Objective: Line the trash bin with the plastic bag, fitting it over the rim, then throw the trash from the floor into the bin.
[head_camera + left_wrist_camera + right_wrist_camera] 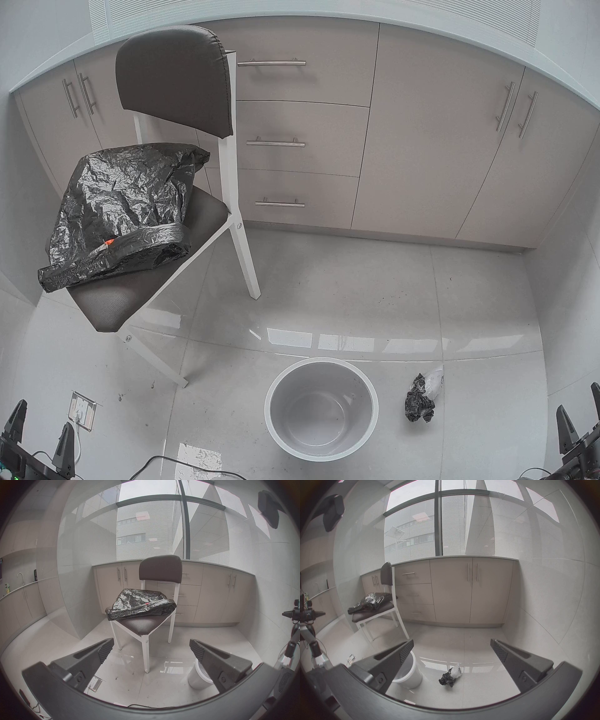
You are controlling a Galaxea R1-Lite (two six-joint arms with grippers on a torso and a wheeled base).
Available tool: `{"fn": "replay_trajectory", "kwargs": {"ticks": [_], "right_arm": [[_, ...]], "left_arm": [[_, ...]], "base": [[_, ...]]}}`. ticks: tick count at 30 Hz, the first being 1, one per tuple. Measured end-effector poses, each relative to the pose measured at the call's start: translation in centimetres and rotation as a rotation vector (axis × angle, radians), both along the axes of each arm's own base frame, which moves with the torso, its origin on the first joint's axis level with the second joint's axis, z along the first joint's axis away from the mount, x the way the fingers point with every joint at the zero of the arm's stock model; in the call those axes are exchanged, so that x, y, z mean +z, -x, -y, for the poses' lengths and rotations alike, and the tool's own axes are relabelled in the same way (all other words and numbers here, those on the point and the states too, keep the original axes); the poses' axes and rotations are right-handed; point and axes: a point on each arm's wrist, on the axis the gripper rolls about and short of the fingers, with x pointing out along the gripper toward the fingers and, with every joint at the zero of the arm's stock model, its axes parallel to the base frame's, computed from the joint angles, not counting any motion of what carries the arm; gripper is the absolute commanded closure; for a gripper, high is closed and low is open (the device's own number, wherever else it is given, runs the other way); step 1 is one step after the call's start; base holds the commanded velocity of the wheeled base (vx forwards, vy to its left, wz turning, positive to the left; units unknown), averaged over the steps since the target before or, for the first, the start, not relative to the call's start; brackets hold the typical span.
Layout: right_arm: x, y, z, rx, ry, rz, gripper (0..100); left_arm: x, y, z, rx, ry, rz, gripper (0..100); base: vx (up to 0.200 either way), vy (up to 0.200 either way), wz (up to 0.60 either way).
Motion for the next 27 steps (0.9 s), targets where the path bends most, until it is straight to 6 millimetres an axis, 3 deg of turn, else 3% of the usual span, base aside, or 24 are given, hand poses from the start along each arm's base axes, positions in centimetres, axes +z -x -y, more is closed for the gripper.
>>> {"fn": "replay_trajectory", "kwargs": {"ticks": [2, 6, 14, 17, 21, 27], "right_arm": [[0.4, 0.1, 0.0, 0.000, -0.028, 0.015, 0], [3.0, 0.7, 0.0, 0.010, -0.091, 0.079, 0], [12.1, 1.8, -0.3, 0.172, -0.113, 0.196, 0], [14.8, 0.4, -0.3, 0.232, -0.145, 0.211, 0], [17.6, -3.7, -0.6, 0.305, -0.224, 0.237, 0], [17.8, -9.8, -1.4, 0.352, -0.317, 0.189, 0]], "left_arm": [[0.0, 0.0, 0.0, 0.001, 0.010, 0.002, 0], [1.0, 0.3, 0.0, -0.002, 0.054, 0.031, 0], [4.6, 0.6, 0.0, -0.030, 0.124, 0.051, 0], [6.0, 0.1, 0.0, -0.045, 0.109, 0.037, 0], [8.3, -1.3, 0.1, -0.068, 0.046, 0.000, 0], [11.0, -5.4, 0.3, -0.120, -0.084, -0.080, 0]], "base": [[0.000, 0.000, 0.00], [0.000, 0.000, 0.00], [0.000, 0.000, 0.00], [0.000, 0.000, 0.00], [0.000, 0.000, 0.00], [0.000, 0.000, 0.00]]}}
